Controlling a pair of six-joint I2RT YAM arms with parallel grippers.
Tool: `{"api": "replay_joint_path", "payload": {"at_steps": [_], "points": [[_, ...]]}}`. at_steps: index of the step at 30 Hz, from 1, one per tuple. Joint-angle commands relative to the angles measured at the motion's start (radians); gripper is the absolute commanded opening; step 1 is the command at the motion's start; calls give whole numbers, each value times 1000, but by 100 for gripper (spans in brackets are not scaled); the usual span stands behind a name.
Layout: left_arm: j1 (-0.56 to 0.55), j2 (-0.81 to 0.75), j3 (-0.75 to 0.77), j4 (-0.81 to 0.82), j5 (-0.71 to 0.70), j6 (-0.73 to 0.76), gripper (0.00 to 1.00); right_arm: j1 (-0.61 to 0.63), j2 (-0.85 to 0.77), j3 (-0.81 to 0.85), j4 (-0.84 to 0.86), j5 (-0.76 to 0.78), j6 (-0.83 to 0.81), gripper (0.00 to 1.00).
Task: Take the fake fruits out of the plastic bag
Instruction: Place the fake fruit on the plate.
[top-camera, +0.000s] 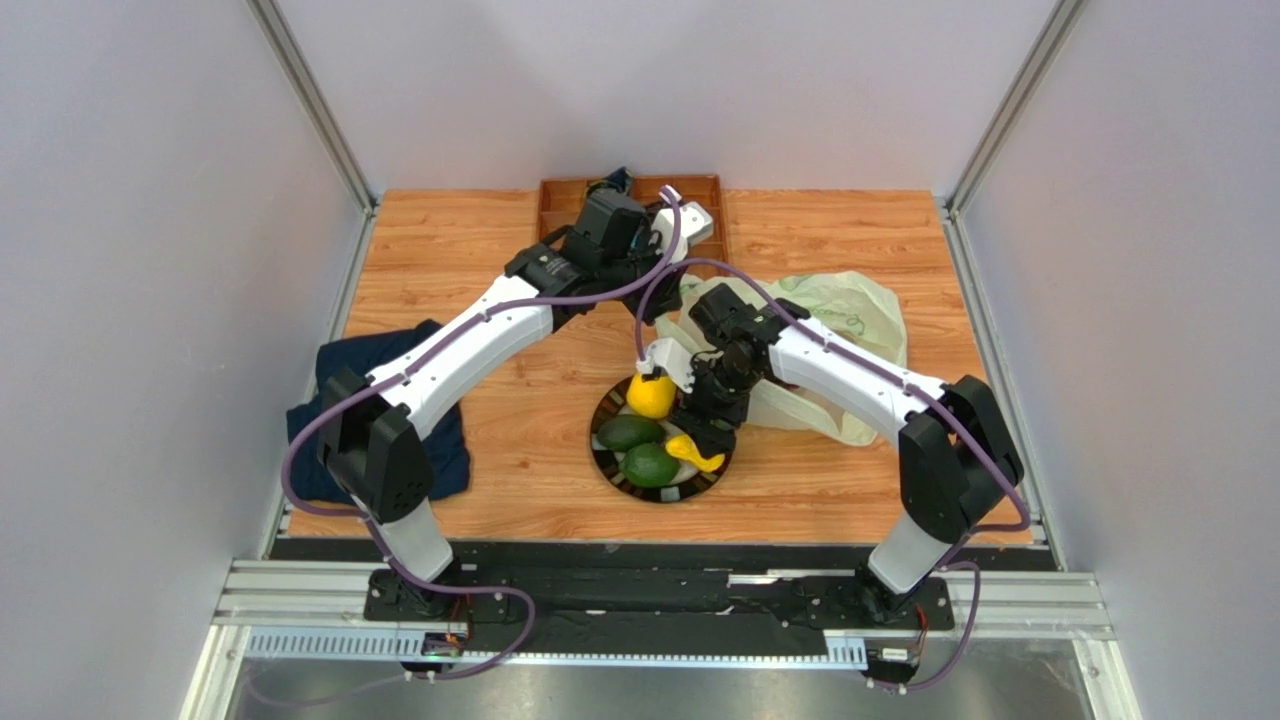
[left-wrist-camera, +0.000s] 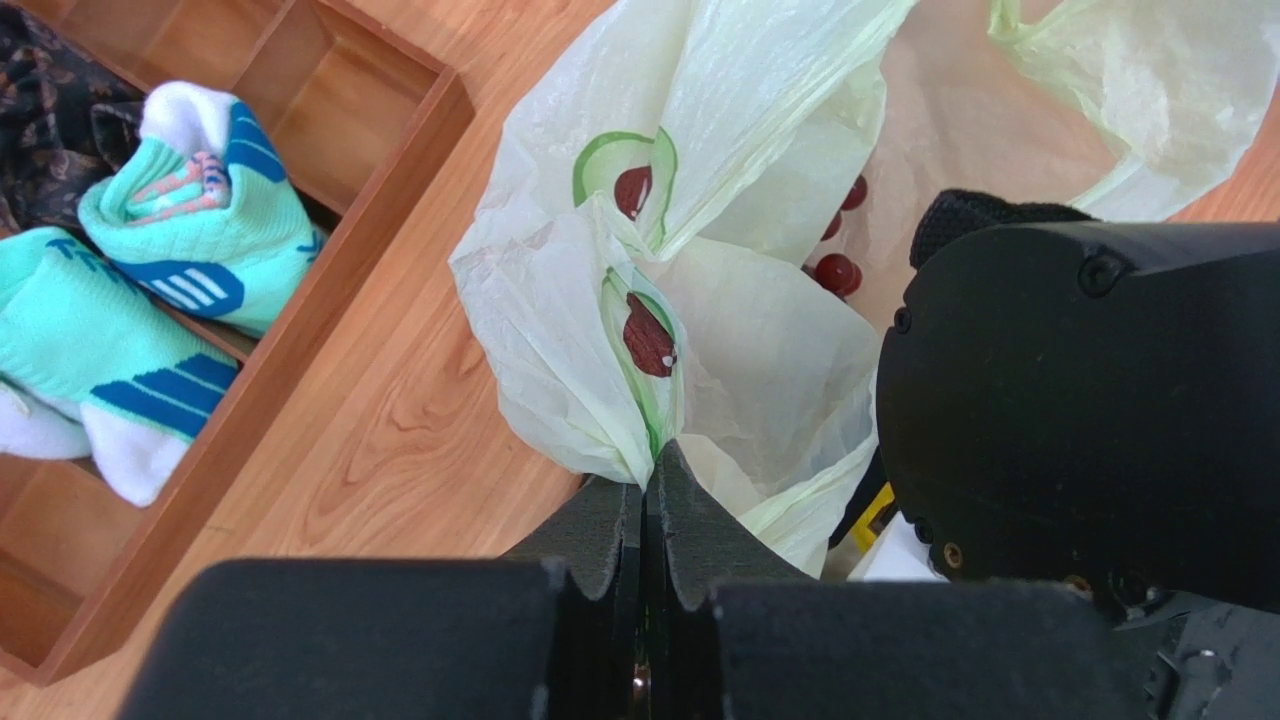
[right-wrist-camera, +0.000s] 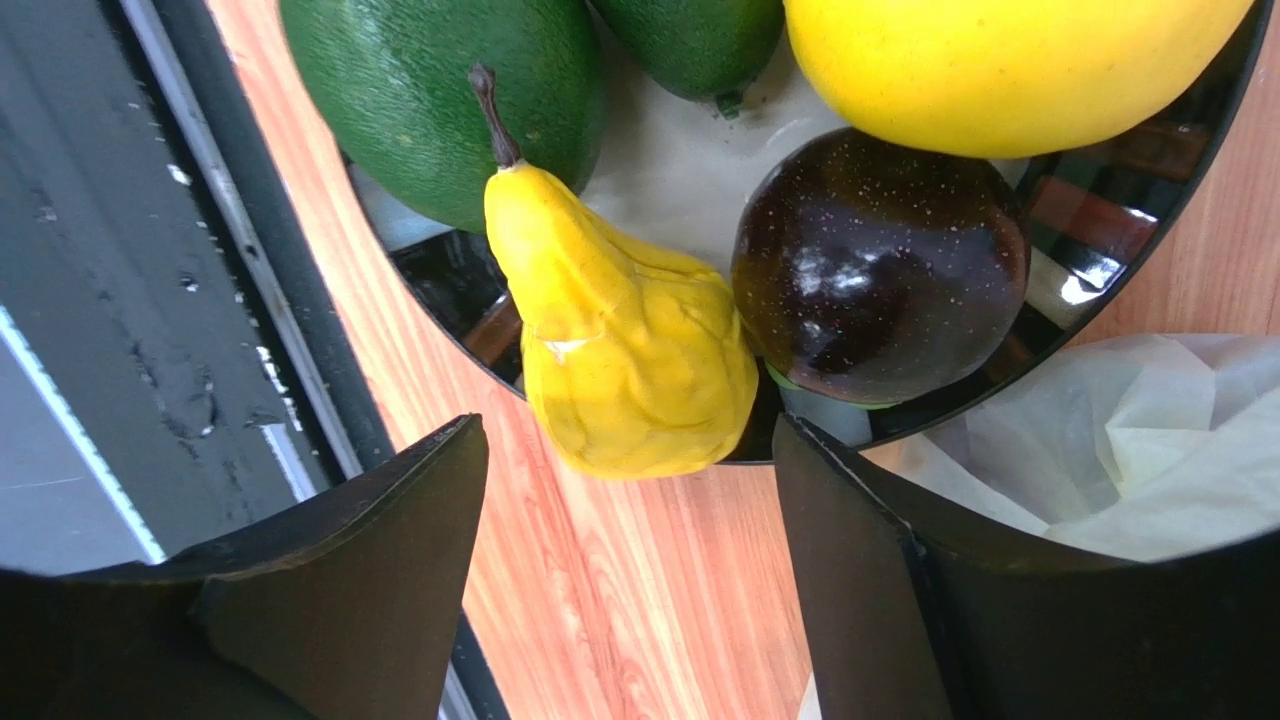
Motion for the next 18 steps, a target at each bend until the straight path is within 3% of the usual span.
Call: {"api": "replay_joint_path", "payload": {"at_steps": [1,5,9,12,18], "points": [[-6,-21,23,12,49,-2,0,-12,-8,65,-36,-63,30,75],[-6,-16,31,6,58,-4,0,-15,4,116,-89,-72,35,79],[-7,-21,42,1,65,1,0,-72,-104,186,-190,-67,-14,78],[-7,-22,48,-6,60,34,0,-148,-251,153,-136,-53,4,74],[-8,-34,45,-36,45,111,0,-332,-437,30,22,-15,110,54]]}}
